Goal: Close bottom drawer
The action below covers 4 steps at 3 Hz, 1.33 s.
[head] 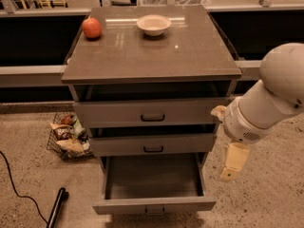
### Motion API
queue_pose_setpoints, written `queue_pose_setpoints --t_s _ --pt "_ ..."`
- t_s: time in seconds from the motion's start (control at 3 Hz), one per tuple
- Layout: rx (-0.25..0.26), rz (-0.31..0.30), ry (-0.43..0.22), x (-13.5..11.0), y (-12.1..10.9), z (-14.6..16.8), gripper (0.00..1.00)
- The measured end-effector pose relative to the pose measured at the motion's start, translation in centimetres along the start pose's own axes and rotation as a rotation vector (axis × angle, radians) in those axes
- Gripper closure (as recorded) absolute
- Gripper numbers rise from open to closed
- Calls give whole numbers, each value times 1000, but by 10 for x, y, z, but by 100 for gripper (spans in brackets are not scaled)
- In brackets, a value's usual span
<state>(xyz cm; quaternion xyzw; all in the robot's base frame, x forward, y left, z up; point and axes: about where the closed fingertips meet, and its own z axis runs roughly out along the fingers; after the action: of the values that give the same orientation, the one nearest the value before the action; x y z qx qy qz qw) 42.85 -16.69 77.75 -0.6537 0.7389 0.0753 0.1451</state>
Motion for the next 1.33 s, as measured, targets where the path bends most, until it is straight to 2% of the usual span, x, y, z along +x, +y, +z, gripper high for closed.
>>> queue_pose_setpoints --t_s 0.33,0.67,1.0,1.33 --pt "-49 -34 67 26 -2 51 0" --pt "-117 -84 99 57 -1 111 0" --pt "-207 -102 46 86 7 183 0" --pt "-207 -102 45 86 7 183 0"
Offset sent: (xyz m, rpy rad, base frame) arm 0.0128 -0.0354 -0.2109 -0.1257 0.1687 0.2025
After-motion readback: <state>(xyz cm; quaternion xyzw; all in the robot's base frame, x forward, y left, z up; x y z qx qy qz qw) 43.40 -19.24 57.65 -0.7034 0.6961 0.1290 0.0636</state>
